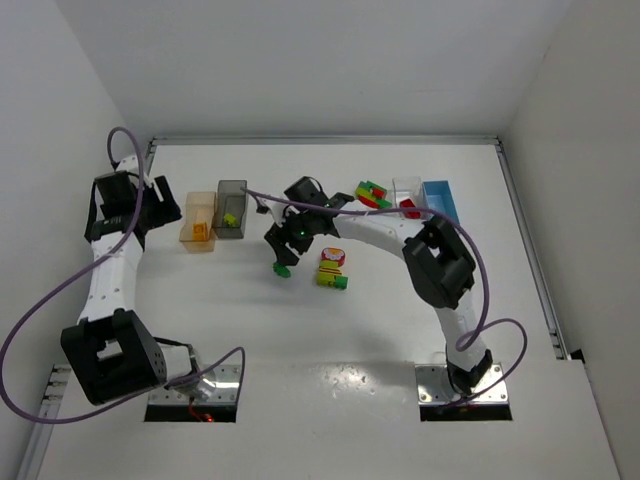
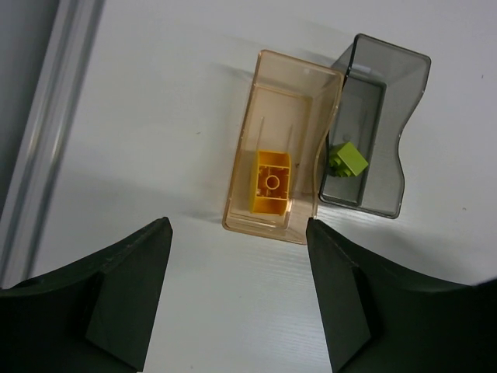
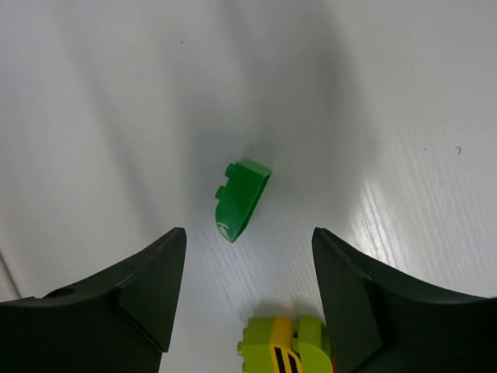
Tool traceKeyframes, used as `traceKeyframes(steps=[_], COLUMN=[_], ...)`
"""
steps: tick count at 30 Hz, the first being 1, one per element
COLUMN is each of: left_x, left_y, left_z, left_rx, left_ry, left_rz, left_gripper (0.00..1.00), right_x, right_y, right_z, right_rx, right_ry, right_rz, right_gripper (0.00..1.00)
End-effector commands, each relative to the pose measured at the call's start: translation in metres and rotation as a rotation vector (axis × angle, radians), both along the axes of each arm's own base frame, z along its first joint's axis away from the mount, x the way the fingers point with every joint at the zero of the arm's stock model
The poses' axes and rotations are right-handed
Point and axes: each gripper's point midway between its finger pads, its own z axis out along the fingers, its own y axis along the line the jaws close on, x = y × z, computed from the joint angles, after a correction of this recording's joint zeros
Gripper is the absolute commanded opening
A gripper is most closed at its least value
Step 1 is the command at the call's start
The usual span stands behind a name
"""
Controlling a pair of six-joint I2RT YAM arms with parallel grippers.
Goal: Sort the legos into containers by color
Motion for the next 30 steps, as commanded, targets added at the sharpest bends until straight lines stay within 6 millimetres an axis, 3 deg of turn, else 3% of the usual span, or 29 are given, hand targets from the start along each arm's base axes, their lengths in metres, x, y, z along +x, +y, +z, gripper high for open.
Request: traceKeyframes(steps=[1,14,19,21,26,28,30], left_x=[0.000,0.000,-0.002,-0.002,-0.003,-0.003,-0.002], left_y=[0.009,0.013,0.011,0.012,0.001,-0.008,-0.017], left_z=[0.031,0.012,0.008,0.008,0.012,0.008,0.009], left_rx=[0.052,0.048,0.040,0.061,0.072,0.055,0.045], left_ry=[-0.085,-0.047,-0.040,-0.037,-0.056,-0.058,-0.066], left_rz=[0.009,0.012,0.005,-0.010,-0.092,-0.146,-0.191], left_gripper=[0.76,0.76,0.76,0.76,0.76,0.75,0.74], right_x=[0.010,-0.018,-0.017,-0.019,-0.015,-0.012,-0.007], right_y=[0.008,0.019,0.023,0.018,0.018,0.010,0.006], right_z=[-0.002,-0.032,-0.043,-0.057,-0.058,-0.052,-0.027], right_rx=[-0.028,-0.092,-0.103,-0.131,-0.134,-0.137,-0.097], right_ry=[-0.033,-0.005,-0.023,-0.009,-0.041,-0.054,-0.089], right_rz=[-0.064,-0.005,0.001,-0.003,0.011,0.002,-0.014], right_gripper=[0.66,0.65,0.60,0.55,0.30,0.17,0.12])
